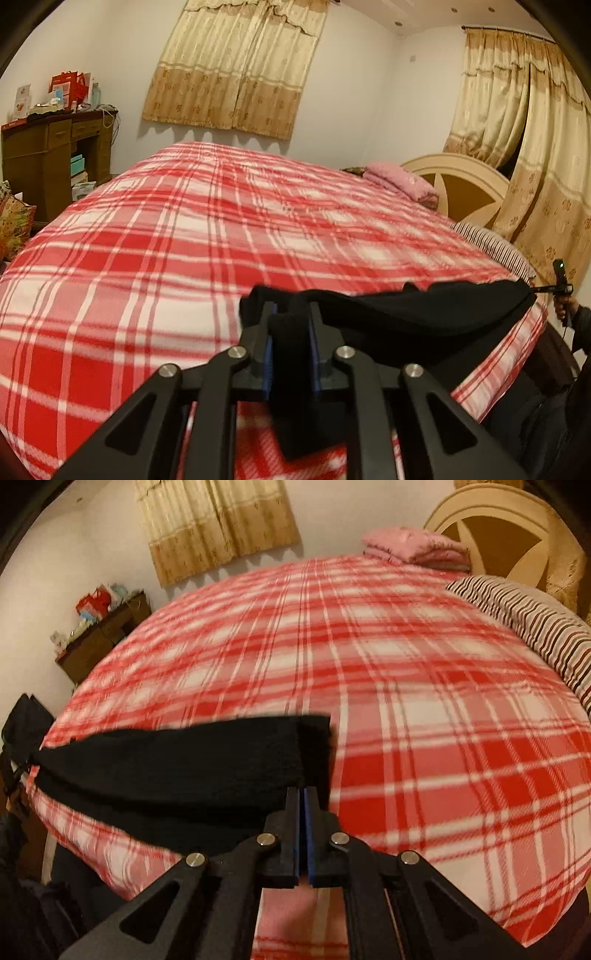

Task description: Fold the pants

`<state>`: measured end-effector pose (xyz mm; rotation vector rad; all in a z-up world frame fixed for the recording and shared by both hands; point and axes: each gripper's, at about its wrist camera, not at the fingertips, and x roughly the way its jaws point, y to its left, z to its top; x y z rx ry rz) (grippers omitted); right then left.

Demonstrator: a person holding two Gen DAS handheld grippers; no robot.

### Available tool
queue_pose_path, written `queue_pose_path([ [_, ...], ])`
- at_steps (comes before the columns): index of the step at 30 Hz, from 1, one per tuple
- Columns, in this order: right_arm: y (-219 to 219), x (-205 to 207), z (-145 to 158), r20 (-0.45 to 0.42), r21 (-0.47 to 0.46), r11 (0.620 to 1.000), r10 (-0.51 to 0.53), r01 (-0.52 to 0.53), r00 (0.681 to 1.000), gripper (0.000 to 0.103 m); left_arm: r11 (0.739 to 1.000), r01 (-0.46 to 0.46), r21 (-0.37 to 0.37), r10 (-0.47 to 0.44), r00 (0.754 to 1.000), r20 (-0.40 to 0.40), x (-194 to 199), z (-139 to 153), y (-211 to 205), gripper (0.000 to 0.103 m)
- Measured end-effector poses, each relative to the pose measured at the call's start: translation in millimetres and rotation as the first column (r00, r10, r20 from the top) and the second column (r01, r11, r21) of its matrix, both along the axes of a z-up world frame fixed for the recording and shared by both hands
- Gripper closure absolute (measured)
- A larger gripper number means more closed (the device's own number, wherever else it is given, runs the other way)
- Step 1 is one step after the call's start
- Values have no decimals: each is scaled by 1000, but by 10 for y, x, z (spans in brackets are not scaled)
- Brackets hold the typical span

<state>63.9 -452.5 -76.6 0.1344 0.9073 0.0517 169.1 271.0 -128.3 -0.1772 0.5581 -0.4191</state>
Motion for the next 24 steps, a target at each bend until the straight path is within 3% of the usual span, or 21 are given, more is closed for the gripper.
queue_pose_path([
  [4, 67, -81, -44, -32, -15, 999, 40, -40, 999, 100, 999, -4, 42, 4, 1000, -9, -67, -55, 9, 77],
  [11, 210, -216, 369, 74, -151, 988, -6, 17, 997, 100, 996, -23, 84, 22, 1000, 11, -155, -56, 16, 72],
  [14, 605, -119, 572, 103, -190, 980, 76, -56, 992, 99, 994, -30, 101, 27, 999, 29, -162, -8, -28, 72],
  [18, 1558, 151, 567, 70, -235, 931, 304, -281, 950, 96, 992, -37, 117, 31, 998, 49, -182, 30, -77, 72],
  [19, 1779, 219, 510, 56, -223, 915, 355, -335, 933, 85, 993, -34, 116, 28, 998, 52, -184, 30, -87, 73],
  [20, 2036, 304, 423, 32, -205, 896, 409, -395, 912, 62, 993, -32, 117, 26, 998, 52, -186, 25, -101, 74],
  [21, 2292, 381, 326, 14, -189, 874, 458, -448, 889, 50, 992, -31, 121, 25, 998, 51, -187, 13, -116, 74],
  [22, 2481, 418, 246, 9, -178, 856, 495, -486, 869, 42, 992, -28, 122, 22, 999, 49, -189, 5, -124, 74],
  [24, 3019, 462, 53, 7, -197, 798, 581, -569, 814, 42, 991, -24, 130, 18, 999, 47, -206, -26, -143, 74],
])
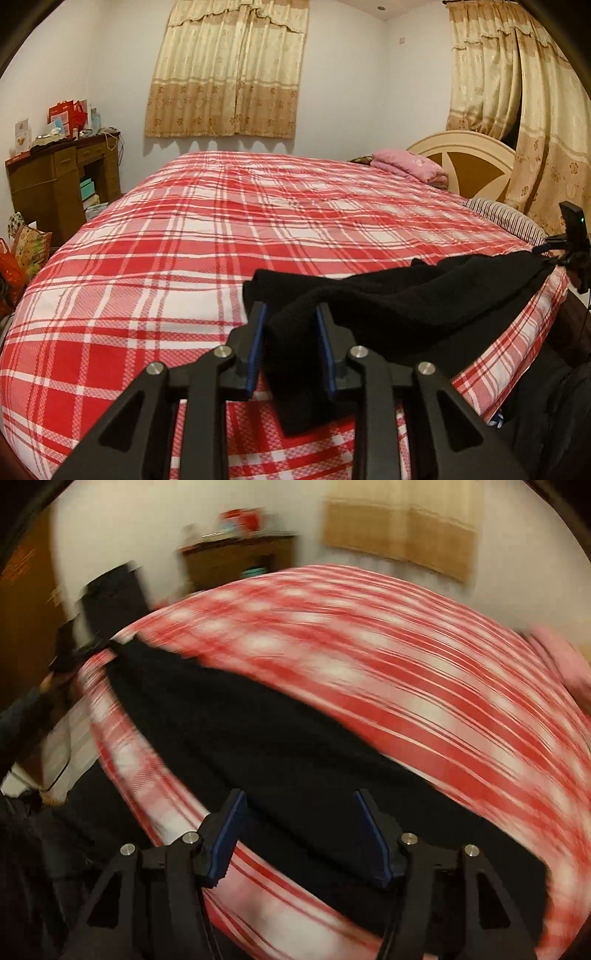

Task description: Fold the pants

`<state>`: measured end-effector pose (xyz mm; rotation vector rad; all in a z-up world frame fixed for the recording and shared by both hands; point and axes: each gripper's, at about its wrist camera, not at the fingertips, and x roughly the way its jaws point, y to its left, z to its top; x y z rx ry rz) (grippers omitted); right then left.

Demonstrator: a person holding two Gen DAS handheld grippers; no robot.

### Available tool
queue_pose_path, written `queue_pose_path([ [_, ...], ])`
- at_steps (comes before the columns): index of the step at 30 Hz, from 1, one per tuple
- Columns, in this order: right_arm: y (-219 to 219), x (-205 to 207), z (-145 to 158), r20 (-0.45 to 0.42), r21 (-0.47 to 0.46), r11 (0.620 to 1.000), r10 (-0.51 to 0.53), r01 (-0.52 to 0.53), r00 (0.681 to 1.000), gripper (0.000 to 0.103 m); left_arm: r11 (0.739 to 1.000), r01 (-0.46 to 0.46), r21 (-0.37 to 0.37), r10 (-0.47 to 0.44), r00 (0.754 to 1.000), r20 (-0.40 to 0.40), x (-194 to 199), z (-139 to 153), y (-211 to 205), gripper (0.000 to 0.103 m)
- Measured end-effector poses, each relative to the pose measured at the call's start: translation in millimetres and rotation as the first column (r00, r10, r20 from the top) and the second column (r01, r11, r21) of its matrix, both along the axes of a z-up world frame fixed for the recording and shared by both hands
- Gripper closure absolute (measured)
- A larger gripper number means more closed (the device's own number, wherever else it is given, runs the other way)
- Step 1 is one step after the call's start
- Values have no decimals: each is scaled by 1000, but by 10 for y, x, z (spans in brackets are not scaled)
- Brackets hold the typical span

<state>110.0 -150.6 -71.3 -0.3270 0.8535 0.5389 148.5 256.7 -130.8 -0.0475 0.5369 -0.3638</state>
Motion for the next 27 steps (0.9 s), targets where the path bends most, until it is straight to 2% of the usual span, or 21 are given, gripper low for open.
queue_pose_path([
  [3, 599, 110, -276, -56, -13, 998, 65, -66, 996, 42, 1000, 1, -4, -1, 1000, -2, -29, -28, 10, 74],
  [6, 1018, 165, -496, -66, -50, 992, 114, -117, 991, 42, 1000, -1, -11, 1, 1000, 2, -66, -40, 34, 74],
  [9, 1322, 181, -644, -16, -158, 976, 149, -149, 989, 42, 1000, -2, -7, 2, 1000, 6, -95, -61, 28, 74],
  [12, 1394, 215, -714, -10, -193, 969, 157, -156, 988, 45, 1000, -4, -25, 4, 1000, 12, -106, -72, 25, 74],
  [14, 1446, 245, -776, 7, -243, 957, 165, -158, 986, 58, 999, -6, -34, 6, 1000, 18, -104, -74, 25, 74],
  [16, 1455, 289, -837, 6, -275, 948, 166, -158, 986, 61, 999, -8, -41, 8, 1000, 22, -88, -79, 26, 74],
  [17, 1443, 310, -831, 4, -260, 952, 167, -160, 986, 75, 999, -8, -41, 9, 1000, 24, -77, -78, 27, 74],
  [19, 1440, 349, -778, -5, -237, 959, 156, -153, 988, 94, 999, -8, -41, 9, 999, 31, -59, -61, 24, 77],
  [22, 1456, 296, -620, 20, -216, 965, 159, -151, 987, 100, 999, -1, -49, 3, 999, 45, -72, -12, 24, 81],
  [27, 1442, 70, -407, 25, -225, 957, 194, -184, 981, 100, 999, 22, -26, -20, 998, 56, -152, 26, 18, 84],
])
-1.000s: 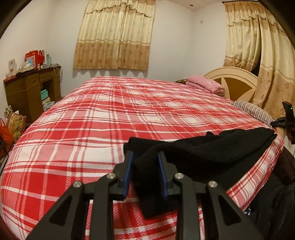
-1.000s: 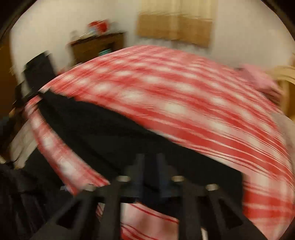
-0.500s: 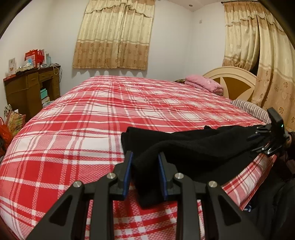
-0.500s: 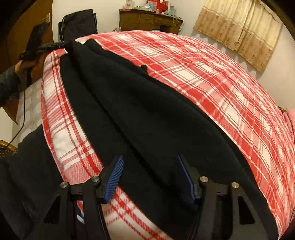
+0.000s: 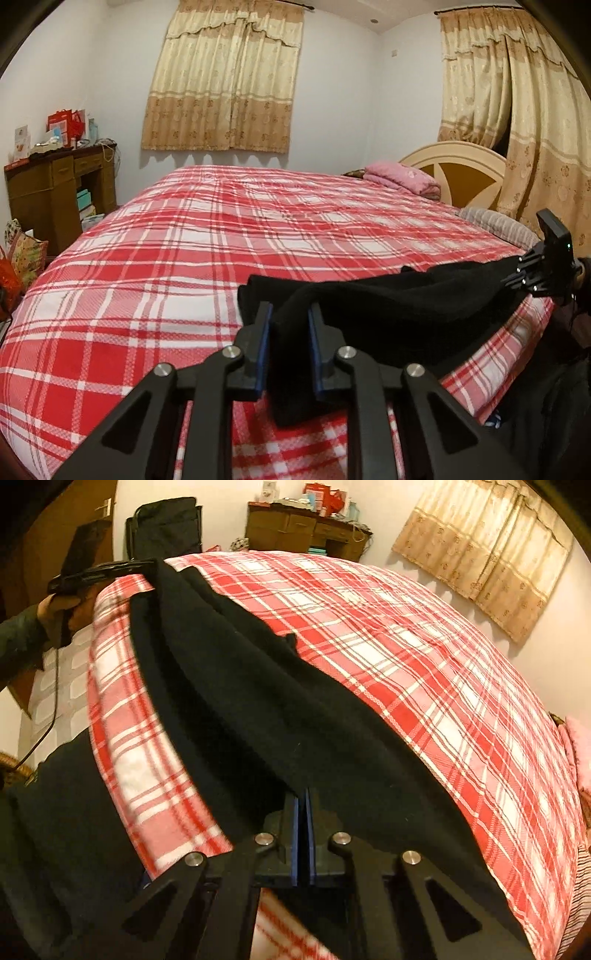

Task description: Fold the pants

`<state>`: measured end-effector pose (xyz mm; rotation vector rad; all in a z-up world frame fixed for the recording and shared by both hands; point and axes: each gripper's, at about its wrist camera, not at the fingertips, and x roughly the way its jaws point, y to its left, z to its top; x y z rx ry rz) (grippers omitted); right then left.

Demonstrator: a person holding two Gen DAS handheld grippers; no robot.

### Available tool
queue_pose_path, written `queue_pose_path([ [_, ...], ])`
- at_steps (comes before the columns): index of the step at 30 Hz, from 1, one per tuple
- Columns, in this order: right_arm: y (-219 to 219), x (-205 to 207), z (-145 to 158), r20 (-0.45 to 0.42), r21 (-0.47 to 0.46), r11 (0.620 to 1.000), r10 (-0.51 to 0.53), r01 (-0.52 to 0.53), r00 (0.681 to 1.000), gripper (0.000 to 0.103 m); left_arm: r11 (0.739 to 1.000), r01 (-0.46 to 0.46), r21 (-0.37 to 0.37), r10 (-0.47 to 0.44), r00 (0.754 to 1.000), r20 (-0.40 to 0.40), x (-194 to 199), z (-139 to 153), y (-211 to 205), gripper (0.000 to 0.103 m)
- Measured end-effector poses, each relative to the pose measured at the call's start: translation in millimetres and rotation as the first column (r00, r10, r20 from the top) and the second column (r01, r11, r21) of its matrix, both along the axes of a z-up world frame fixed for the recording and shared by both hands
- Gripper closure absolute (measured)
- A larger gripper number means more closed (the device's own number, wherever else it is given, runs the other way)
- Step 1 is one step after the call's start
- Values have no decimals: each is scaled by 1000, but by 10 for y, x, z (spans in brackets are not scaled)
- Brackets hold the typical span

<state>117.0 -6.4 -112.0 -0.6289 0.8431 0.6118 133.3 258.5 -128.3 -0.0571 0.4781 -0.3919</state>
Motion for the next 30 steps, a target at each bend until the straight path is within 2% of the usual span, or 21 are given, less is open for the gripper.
queue_pose_path([
  [2, -15, -58, -55, -33, -4, 1000, 7, -7, 999, 100, 1000, 0, 28, 1, 1000, -22, -18, -67, 4, 84],
  [5, -24, -66, -357, -92, -52, 998, 20, -25, 996, 100, 999, 0, 34, 2, 998, -55, -70, -178, 40, 84],
  [7, -36, -61, -477, -115, -52, 998, 16, -22, 993, 100, 999, -2, 32, 4, 998, -65, -99, -203, 52, 83],
  [9, -49, -30, -470, -125, -35, 999, 12, -17, 992, 99, 999, -26, 43, 30, 997, -77, -125, -229, 92, 68],
  [10, -58, -9, -453, -130, -24, 1000, 9, -12, 991, 99, 998, -37, 44, 41, 996, -83, -133, -241, 122, 65],
  [14, -64, -10, -463, -157, -33, 999, 15, -21, 988, 97, 996, -71, 52, 77, 991, -107, -183, -268, 264, 64],
  [17, -103, -25, -437, -180, -33, 999, 17, -23, 984, 90, 989, -135, 59, 142, 983, -117, -250, -274, 448, 64],
  [20, -173, -68, -346, -201, -15, 999, 27, -31, 979, 88, 976, -216, 35, 219, 971, -95, -362, -177, 606, 64],
  [22, -220, -71, -253, -209, 8, 999, 32, -31, 977, 86, 972, -233, 14, 234, 970, -59, -434, -39, 583, 57],
  [23, -238, -54, -201, -212, 23, 999, 36, -32, 977, 83, 973, -232, 17, 232, 972, -40, -442, 18, 531, 48],
  [24, -240, -35, -158, -213, 35, 999, 37, -30, 976, 80, 975, -221, 17, 221, 975, -15, -447, 86, 434, 43],
  [26, -251, 28, -51, -216, 77, 997, 36, -20, 976, 72, 983, -183, 13, 183, 983, 5, -401, 157, 261, 42],
  [30, -163, 256, 133, -239, 211, 977, 25, 27, 971, 71, 991, -114, 70, 115, 993, -8, -189, 132, -148, 42],
])
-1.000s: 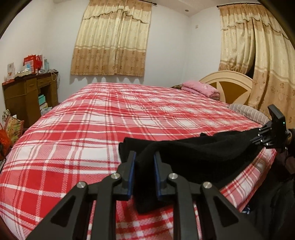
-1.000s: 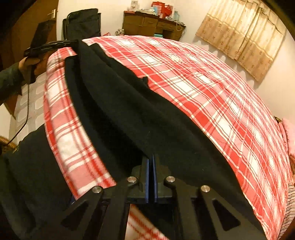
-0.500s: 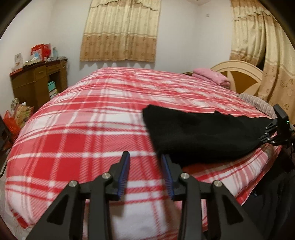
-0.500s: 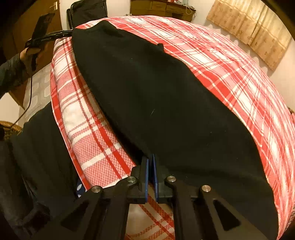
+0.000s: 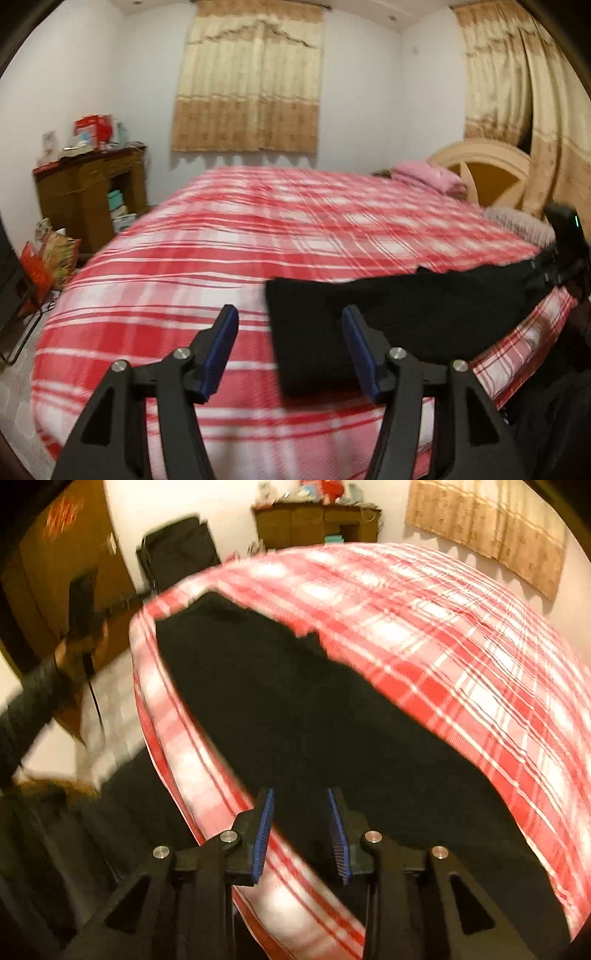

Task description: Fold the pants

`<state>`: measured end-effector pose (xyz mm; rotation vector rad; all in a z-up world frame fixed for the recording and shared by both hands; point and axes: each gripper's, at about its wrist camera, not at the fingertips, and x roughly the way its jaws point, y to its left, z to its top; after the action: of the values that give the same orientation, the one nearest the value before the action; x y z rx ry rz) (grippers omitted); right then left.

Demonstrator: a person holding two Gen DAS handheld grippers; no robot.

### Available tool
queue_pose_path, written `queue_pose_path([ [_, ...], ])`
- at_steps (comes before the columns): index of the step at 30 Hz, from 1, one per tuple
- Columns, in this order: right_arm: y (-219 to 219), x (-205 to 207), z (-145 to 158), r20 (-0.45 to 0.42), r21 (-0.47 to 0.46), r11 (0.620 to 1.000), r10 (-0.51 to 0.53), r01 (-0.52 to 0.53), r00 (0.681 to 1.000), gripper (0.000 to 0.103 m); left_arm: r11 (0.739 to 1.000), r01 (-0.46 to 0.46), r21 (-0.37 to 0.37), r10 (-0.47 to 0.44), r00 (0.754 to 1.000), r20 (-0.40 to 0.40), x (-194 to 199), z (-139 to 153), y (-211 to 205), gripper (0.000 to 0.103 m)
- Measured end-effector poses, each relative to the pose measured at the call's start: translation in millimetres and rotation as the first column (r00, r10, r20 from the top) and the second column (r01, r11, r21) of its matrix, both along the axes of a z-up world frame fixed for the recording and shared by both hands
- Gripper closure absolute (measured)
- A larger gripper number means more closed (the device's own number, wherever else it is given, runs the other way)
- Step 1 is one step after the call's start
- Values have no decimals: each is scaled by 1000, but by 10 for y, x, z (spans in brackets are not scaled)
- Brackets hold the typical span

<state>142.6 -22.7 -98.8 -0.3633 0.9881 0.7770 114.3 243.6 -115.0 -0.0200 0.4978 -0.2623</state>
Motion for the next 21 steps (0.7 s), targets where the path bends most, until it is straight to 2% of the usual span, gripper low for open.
queue_pose_path([
  [2, 90, 123, 32, -19, 34, 999, -24, 25, 1000, 71, 999, -1, 37, 1, 1000, -13, 112, -53, -133, 42],
  [6, 355, 547, 33, -60, 102, 993, -62, 68, 996, 71, 999, -28, 34, 29, 999, -44, 265, -109, -133, 42],
  [10, 527, 997, -91, -183, 181, 971, -121, 154, 976, 71, 999, -46, 15, 47, 995, -84, 404, -143, -86, 42],
  [16, 713, 1546, -394, -336, 217, 942, -173, 255, 926, 71, 993, -66, 98, 78, 989, -129, 551, -325, -227, 42],
  [21, 723, 1832, -638, -510, 291, 893, -159, 343, 845, 71, 997, -71, 43, 76, 988, -135, 538, -328, -138, 42],
])
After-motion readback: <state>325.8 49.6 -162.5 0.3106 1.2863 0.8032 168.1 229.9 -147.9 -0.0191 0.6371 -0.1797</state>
